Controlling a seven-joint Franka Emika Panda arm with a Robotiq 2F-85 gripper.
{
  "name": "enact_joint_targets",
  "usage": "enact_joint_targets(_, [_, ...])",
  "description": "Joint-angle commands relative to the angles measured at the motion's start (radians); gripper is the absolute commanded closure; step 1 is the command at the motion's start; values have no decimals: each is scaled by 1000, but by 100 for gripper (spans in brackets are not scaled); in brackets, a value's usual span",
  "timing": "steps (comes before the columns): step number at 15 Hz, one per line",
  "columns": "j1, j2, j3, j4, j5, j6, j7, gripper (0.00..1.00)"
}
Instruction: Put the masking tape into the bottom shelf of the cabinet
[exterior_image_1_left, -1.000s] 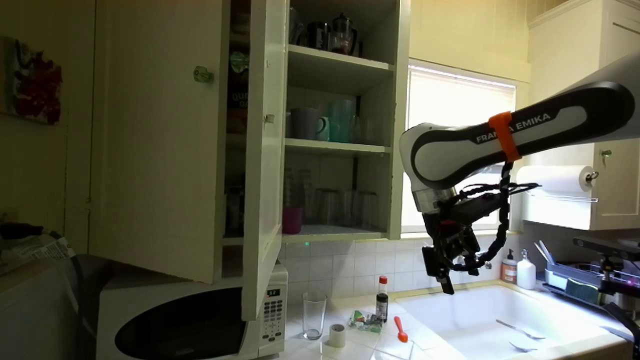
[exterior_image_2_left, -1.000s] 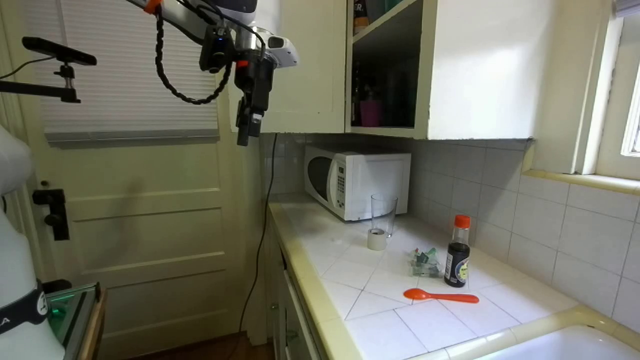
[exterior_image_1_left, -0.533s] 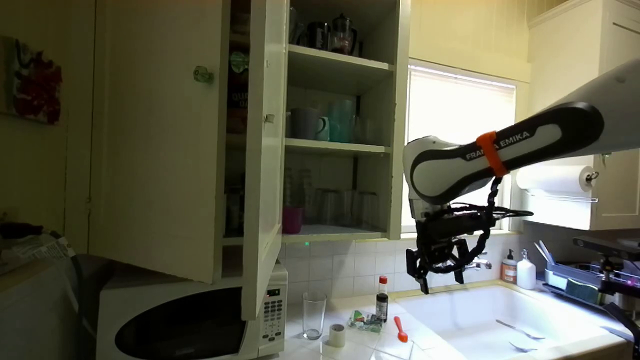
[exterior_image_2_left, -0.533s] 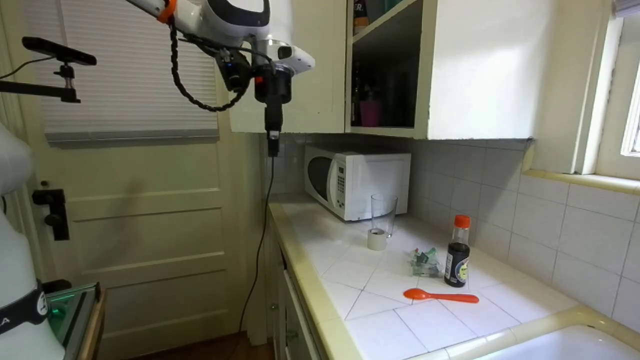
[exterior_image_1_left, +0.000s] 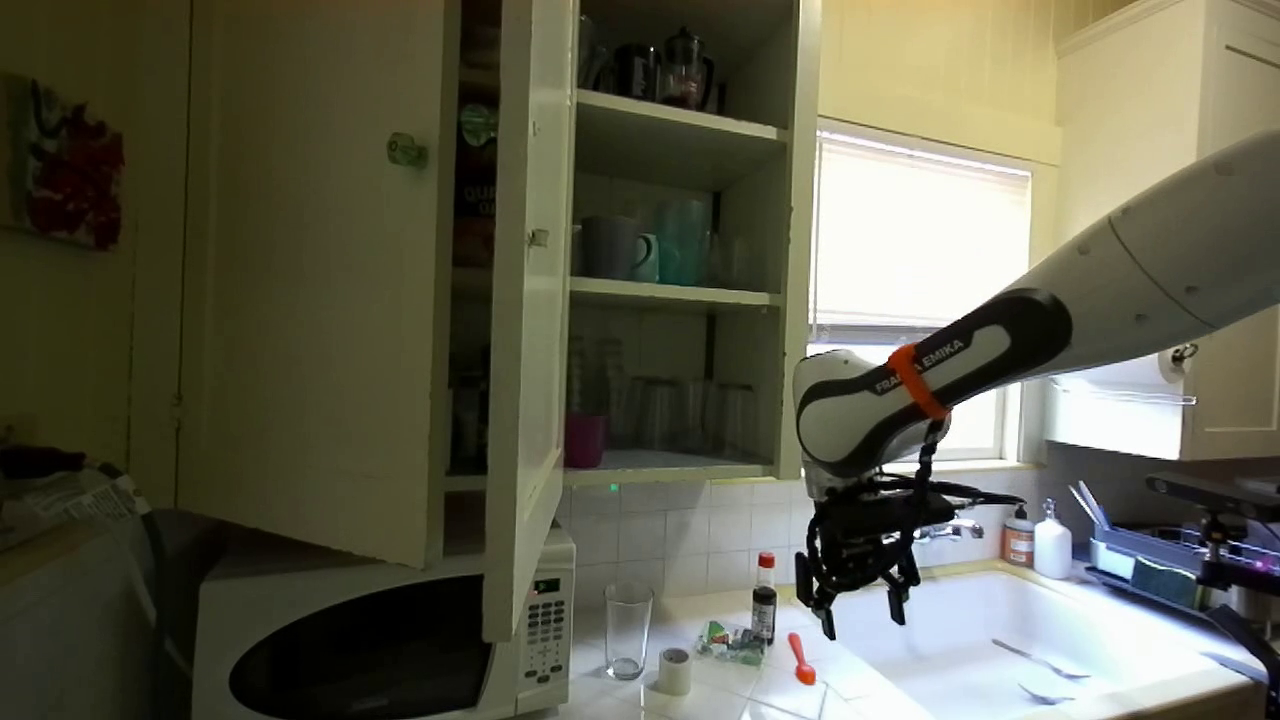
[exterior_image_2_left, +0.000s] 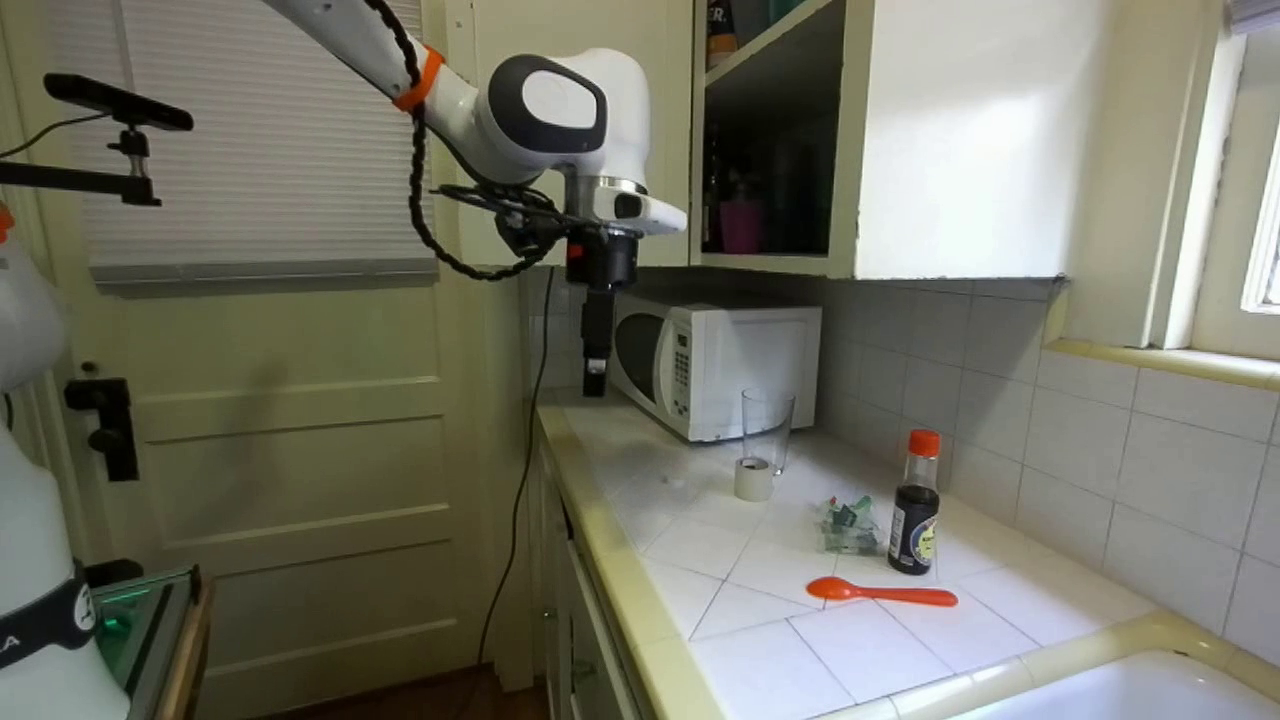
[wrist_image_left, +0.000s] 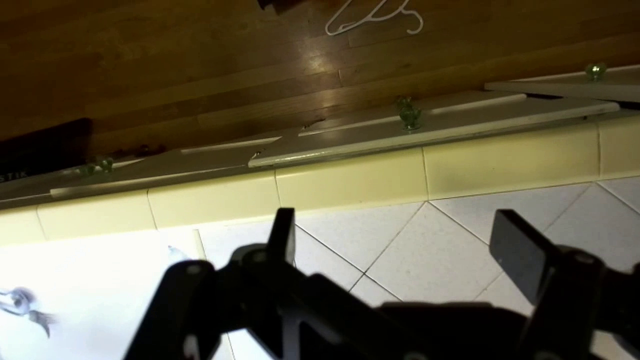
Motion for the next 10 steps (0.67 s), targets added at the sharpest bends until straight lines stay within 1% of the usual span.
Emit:
enact_joint_targets(1, [9,8,-9,5,-1,-3,0,0])
enact_joint_targets(4, [9,-8,-6,8,-1,-3,0,0])
enact_joint_targets(5, [7,-14,-8,-8,13,53,25,0])
enact_joint_targets(6, [1,0,-9,-34,-4,184,83,0])
enact_joint_targets(9, [-6,63,-22,-42,5,426,138,0])
enact_joint_targets(10, [-9,116,-32,-28,23,512,148,0])
